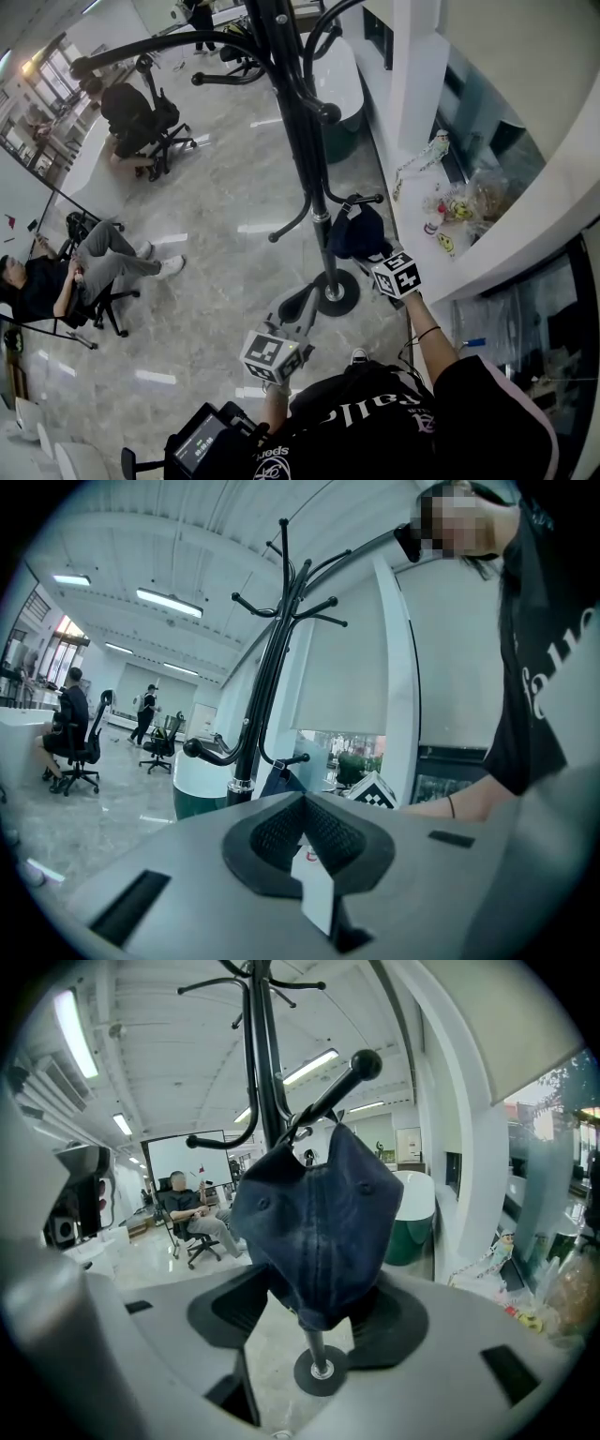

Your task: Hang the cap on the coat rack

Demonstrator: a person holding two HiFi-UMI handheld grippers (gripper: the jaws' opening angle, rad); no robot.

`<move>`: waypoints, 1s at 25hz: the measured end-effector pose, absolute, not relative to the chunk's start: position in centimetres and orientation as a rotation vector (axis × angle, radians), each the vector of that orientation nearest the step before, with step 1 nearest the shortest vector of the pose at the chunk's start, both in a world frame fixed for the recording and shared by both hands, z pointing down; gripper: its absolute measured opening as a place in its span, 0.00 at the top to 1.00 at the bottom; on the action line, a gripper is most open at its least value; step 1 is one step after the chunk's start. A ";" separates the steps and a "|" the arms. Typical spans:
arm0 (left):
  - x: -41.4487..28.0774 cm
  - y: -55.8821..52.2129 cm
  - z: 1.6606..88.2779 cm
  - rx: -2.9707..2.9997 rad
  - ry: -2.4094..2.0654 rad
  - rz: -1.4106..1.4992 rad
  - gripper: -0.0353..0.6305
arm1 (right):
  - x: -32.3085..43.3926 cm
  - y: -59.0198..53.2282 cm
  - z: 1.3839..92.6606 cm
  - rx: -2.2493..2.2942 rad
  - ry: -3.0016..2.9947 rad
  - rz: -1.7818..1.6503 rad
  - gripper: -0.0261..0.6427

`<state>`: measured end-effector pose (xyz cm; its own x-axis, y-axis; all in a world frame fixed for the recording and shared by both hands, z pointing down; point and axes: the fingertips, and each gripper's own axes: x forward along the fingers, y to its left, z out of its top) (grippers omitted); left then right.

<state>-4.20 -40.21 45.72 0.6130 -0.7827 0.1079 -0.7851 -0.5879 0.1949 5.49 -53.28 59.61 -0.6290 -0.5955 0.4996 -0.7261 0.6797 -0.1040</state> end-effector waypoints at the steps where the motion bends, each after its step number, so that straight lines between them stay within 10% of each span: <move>1: -4.3 -40.2 45.8 2.615 -1.293 0.015 0.95 | 5.8 -53.4 59.6 1.053 -2.454 0.412 0.61; 25: -7.8 -35.2 45.9 2.665 -1.212 -0.019 0.95 | 3.3 -43.4 55.7 1.205 -2.563 0.454 0.57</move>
<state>-7.76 -35.16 45.86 0.6609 -0.7467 0.0760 -0.7439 -0.6382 0.1985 3.32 -43.38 55.66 -0.6165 -0.6943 0.3713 -0.7797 0.6042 -0.1647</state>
